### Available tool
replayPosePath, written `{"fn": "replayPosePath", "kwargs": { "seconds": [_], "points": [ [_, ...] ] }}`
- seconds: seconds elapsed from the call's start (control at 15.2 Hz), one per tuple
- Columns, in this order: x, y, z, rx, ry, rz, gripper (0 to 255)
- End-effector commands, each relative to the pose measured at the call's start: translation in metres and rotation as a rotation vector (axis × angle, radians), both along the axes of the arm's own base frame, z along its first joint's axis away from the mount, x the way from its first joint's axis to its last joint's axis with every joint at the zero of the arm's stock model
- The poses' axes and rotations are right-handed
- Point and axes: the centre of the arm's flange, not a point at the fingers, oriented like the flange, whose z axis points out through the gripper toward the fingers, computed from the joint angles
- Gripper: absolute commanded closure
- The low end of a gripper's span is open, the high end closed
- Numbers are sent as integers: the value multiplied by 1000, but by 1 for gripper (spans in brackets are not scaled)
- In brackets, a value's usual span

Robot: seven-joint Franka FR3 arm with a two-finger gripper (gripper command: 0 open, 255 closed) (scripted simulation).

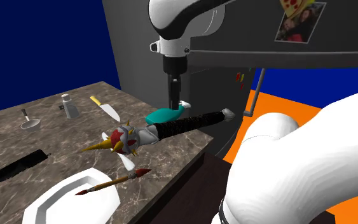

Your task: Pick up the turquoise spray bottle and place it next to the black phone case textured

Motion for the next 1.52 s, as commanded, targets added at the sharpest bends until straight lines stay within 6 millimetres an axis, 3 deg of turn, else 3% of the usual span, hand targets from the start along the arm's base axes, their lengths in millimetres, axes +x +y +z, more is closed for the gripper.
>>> {"fn": "replayPosePath", "kwargs": {
  "seconds": [0.0,0.66,1.19,1.45],
  "points": [
    [10,-22,-16,1,-3,99,0],
    [73,-108,-94,16,-15,555,0],
    [76,-110,-135,17,-16,578,0],
    [76,-110,-138,17,-16,578,0]
  ]
}}
